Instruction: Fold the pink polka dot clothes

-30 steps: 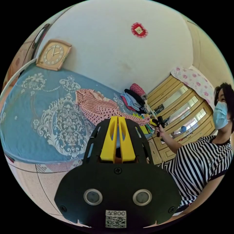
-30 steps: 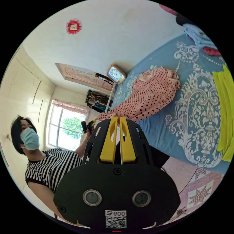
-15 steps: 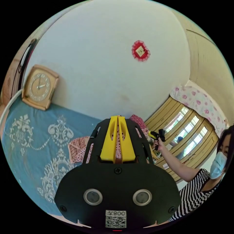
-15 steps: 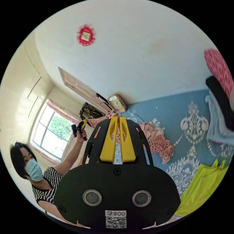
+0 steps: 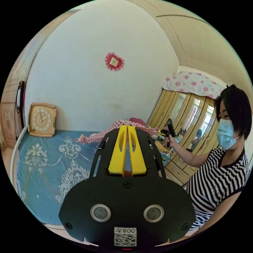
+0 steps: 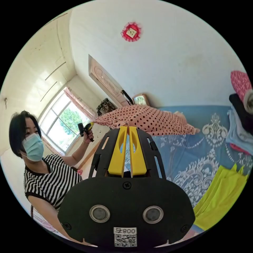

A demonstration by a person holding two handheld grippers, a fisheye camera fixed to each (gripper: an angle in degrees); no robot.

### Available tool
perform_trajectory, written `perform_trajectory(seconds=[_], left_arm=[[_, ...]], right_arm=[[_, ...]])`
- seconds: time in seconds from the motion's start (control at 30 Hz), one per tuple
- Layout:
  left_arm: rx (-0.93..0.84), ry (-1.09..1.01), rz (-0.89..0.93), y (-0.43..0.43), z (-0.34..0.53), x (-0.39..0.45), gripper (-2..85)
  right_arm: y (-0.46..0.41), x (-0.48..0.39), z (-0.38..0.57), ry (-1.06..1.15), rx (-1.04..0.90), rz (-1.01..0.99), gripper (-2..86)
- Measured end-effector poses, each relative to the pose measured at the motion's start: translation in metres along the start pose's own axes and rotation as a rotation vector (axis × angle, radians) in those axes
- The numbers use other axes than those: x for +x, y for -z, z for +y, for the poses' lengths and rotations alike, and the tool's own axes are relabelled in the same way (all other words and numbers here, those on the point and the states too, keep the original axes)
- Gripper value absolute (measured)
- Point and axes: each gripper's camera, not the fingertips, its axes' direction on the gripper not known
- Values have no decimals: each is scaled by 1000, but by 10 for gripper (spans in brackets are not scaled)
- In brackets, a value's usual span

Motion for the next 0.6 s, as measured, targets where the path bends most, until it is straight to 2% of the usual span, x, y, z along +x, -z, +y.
perform_trajectory(seconds=[0.17,0.27,0.37,0.6], left_arm=[[-268,286,-91,-26,114,-60,1],[-372,473,-81,-44,169,-94,0],[-414,575,-69,-53,196,-115,0],[-453,624,-66,-51,202,-133,-1]], right_arm=[[-34,86,102,-304,-212,-1,10],[-36,130,146,-462,-256,-21,9],[-31,156,168,-552,-317,-3,9],[1,175,173,-575,-357,-22,9]])
